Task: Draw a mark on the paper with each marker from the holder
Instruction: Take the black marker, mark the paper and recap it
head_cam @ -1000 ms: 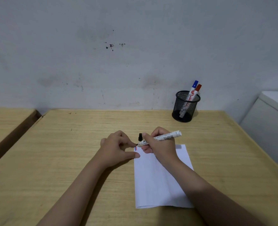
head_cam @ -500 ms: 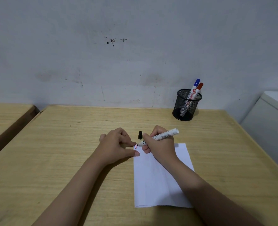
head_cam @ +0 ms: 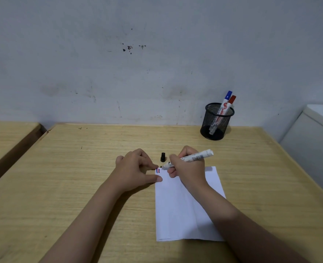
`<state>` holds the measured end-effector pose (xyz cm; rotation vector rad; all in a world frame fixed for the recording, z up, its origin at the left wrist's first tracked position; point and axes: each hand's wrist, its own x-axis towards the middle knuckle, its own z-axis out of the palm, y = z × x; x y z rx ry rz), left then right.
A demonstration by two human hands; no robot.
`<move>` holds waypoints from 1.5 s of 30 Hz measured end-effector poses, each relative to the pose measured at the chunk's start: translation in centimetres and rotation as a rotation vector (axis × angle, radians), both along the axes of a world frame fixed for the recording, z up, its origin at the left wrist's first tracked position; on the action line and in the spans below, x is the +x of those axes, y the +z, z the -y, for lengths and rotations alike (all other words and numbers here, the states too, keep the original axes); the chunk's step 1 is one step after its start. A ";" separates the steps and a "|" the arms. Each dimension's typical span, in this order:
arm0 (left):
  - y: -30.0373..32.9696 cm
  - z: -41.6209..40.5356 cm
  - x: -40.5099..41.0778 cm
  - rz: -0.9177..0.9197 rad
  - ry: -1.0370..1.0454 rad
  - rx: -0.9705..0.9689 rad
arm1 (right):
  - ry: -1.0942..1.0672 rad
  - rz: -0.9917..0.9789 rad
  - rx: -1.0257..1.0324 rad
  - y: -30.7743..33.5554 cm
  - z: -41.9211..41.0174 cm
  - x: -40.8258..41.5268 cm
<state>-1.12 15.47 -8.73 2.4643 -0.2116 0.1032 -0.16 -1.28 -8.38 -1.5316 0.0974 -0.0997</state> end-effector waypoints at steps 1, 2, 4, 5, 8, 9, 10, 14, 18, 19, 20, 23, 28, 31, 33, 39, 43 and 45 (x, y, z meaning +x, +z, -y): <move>0.0 0.0 0.0 -0.002 -0.004 0.009 | -0.044 0.007 0.044 0.1 0.2 0.0; 0.0 0.0 0.0 -0.001 -0.008 0.020 | -0.091 0.008 0.089 0.2 0.4 0.0; 0.0 0.1 -0.2 -0.006 -0.017 0.014 | -0.163 0.003 0.164 0.6 0.7 0.0; 0.1 0.3 -0.3 -0.027 -0.027 -0.009 | -0.188 0.000 0.187 0.7 0.8 0.0; 0.3 1.0 -0.1 -0.062 -0.095 -0.088 | -0.221 0.010 0.213 1.1 0.9 -0.2; 0.3 1.4 0.1 -0.040 -0.123 -0.117 | -0.224 0.021 0.213 1.2 1.0 -0.3; 0.3 1.7 0.5 -0.008 -0.142 -0.146 | -0.226 0.036 0.210 1.3 1.0 -0.4; 0.7 3.1 2.4 0.062 -0.073 -0.108 | -0.243 0.102 0.212 2.3 1.2 -0.7; 1.9 4.2 2.7 0.055 0.049 -0.287 | -0.224 0.139 0.278 3.8 1.5 -1.0; 2.5 4.3 2.3 0.036 0.066 -0.443 | -0.214 0.149 0.277 4.1 1.8 -1.2; 3.2 4.3 1.9 0.018 0.074 -0.599 | -0.207 0.161 0.272 4.5 2.1 -1.5; 5.0 4.5 0.4 -0.041 0.021 -0.958 | -0.211 0.210 0.256 5.6 3.1 -2.4; 6.9 5.7 -2.0 -0.099 -0.067 -1.134 | -0.183 0.275 0.265 7.4 4.1 -4.1; 7.6 6.4 -3.1 -0.088 -0.105 -1.109 | -0.152 0.289 0.265 8.1 4.5 -5.0; 7.8 6.6 -3.4 -0.089 -0.128 -1.100 | -0.123 0.284 0.256 8.4 4.6 -5.2; 8.6 7.4 -4.9 -0.114 -0.151 -1.181 | -0.066 0.302 0.226 9.4 5.6 -6.4; 9.0 8.1 -5.4 -0.098 -0.145 -1.205 | -0.058 0.321 0.247 9.7 5.7 -6.8; 9.3 8.3 -5.6 -0.066 -0.139 -1.173 | -0.072 0.336 0.291 9.8 5.6 -7.0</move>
